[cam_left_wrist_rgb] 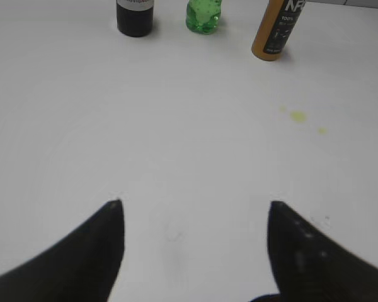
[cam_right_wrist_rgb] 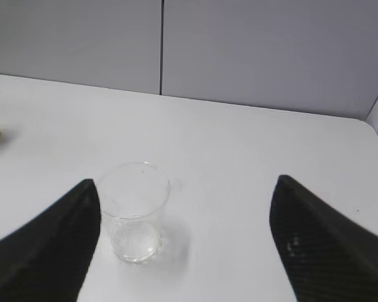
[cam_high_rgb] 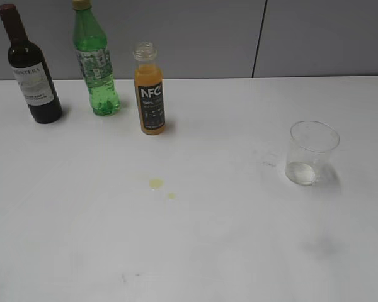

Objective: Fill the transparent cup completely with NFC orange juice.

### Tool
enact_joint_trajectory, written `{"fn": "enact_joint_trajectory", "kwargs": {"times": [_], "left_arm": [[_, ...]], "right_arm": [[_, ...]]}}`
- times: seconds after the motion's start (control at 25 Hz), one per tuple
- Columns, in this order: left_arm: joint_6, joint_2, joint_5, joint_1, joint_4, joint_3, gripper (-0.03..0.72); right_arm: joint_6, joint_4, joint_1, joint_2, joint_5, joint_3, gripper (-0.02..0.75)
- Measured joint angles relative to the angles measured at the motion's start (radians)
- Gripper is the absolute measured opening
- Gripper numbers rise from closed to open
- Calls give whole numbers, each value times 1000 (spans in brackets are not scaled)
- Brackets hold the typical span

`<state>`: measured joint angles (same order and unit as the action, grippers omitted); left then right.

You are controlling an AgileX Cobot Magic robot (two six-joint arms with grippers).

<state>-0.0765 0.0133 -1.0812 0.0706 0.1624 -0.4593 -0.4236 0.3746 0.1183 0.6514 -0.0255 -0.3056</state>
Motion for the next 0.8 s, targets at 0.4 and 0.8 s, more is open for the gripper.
{"fn": "enact_joint_trajectory", "kwargs": {"times": [0.4, 0.8], "left_arm": [[0, 0, 0, 0, -3, 0, 654], [0, 0, 0, 0, -4, 0, 648]], "right_arm": [[67, -9, 181, 152, -355, 180, 650], [362, -293, 219, 492, -799, 254, 649]]}}
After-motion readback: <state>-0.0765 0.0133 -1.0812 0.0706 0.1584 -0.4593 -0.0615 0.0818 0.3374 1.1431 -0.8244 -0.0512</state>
